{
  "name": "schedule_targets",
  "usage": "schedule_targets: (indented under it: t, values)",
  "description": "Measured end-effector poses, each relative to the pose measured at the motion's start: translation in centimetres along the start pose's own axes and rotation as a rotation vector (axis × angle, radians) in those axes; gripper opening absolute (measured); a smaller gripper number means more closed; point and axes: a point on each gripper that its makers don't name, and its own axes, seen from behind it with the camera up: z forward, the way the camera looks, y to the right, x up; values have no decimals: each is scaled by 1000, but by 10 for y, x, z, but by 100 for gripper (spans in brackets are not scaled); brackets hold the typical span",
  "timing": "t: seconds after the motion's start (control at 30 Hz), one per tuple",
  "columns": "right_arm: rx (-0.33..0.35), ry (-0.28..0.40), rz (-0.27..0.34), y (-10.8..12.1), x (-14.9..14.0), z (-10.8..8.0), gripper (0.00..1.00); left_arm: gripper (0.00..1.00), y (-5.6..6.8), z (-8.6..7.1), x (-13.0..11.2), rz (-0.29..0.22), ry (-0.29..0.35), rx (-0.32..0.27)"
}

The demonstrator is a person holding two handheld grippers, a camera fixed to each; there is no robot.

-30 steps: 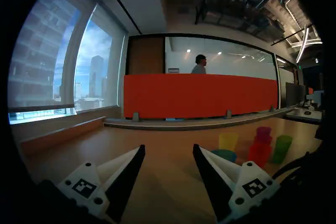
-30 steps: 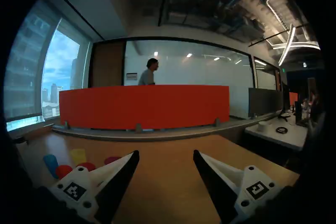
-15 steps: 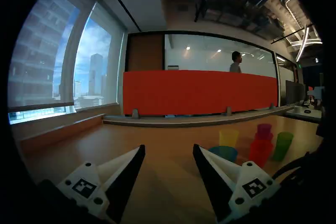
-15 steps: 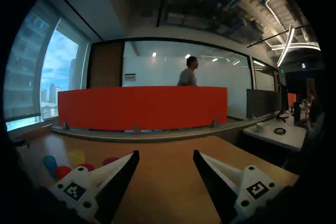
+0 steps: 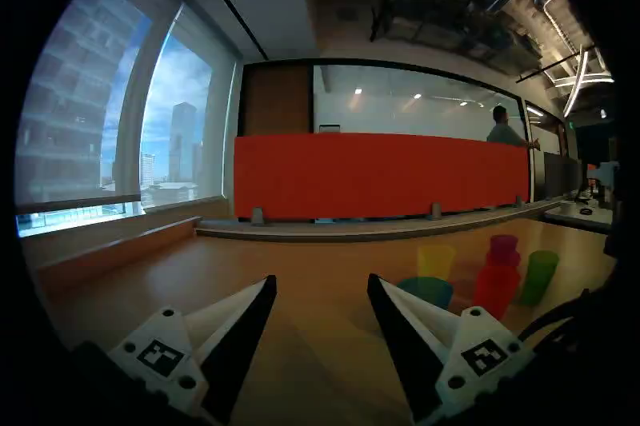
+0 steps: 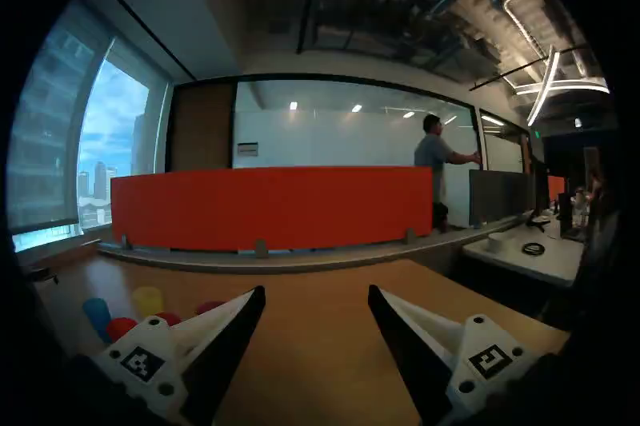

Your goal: Pour water

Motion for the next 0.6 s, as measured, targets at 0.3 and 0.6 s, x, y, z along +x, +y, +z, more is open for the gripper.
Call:
schedule_targets:
  t: [0.3, 0.6]
  values:
    - [9, 4, -4, -1, -1, 0, 100, 84, 0, -1, -1, 0, -1, 0]
    - [46, 27, -17, -10, 3, 2, 100, 84, 0, 0, -1, 2, -2, -1]
